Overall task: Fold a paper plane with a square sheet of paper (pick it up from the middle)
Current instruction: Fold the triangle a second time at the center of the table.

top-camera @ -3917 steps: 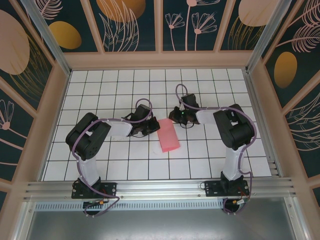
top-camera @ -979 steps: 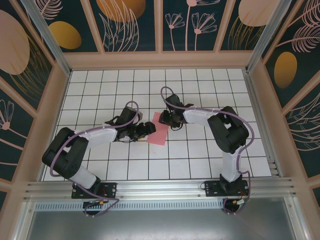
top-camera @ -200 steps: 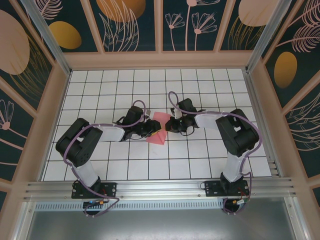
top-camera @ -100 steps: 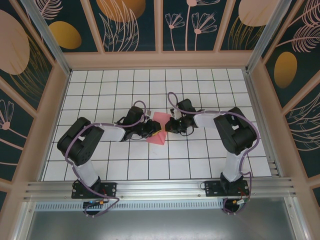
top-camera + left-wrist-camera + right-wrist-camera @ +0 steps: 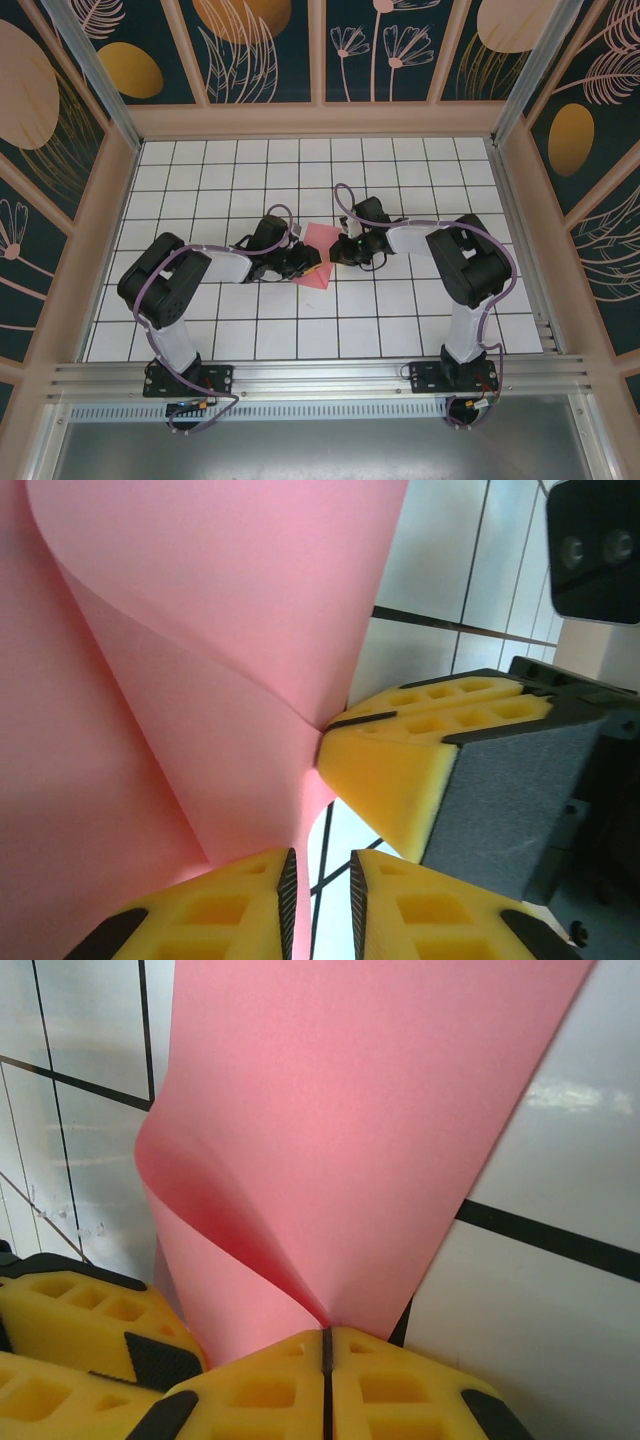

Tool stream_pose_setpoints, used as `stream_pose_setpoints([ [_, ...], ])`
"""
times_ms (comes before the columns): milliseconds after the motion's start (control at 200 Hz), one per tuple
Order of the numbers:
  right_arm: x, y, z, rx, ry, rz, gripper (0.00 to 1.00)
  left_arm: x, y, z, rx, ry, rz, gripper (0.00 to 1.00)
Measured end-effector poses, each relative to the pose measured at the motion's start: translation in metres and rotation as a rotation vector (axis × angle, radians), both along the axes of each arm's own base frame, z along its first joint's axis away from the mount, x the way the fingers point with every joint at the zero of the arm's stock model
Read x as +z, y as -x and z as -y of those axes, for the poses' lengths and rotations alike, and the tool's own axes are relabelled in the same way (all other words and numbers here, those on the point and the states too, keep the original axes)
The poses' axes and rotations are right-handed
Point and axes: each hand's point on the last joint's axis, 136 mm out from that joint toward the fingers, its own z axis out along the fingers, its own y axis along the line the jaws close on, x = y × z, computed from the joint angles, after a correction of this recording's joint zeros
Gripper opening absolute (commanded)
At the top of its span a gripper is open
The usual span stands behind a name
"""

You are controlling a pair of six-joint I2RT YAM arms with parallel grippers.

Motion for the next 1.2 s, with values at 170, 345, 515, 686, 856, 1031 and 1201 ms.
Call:
stream_pose_setpoints([
  [170,0.0007,0.0001,-0.0009,0.003,-0.005,-0.001,0.12,-0.0038,0.0002,-0.0022,0.008,-0.016,-0.010,0.24],
  [345,-0.0004,0.0007,-0.0015,0.006,-0.007,-0.007,0.11,-0.0053,0.0003,-0.0035,0.013,-0.025,-0.014,0.24],
  [515,-0.0006,-0.0009,-0.0036,0.015,-0.012,-0.005,0.10,-0.0068,0.0009,-0.0044,0.015,-0.031,-0.019,0.24],
  [686,0.0015,-0.0033,-0.0051,0.023,-0.014,0.009,0.10,-0.0069,0.0010,-0.0045,0.015,-0.032,-0.020,0.24],
  [856,0.0033,-0.0050,-0.0059,0.022,-0.015,0.011,0.10,-0.0057,0.0000,-0.0038,0.013,-0.033,-0.017,0.24],
  [1031,-0.0015,-0.0045,-0.0057,0.023,-0.009,0.000,0.10,-0.0057,0.0000,-0.0038,0.013,-0.033,-0.018,0.24],
  [1201,-0.0009,-0.0052,-0.0056,0.024,-0.006,0.001,0.10,-0.0047,-0.0008,-0.0032,0.012,-0.033,-0.016,0.24],
])
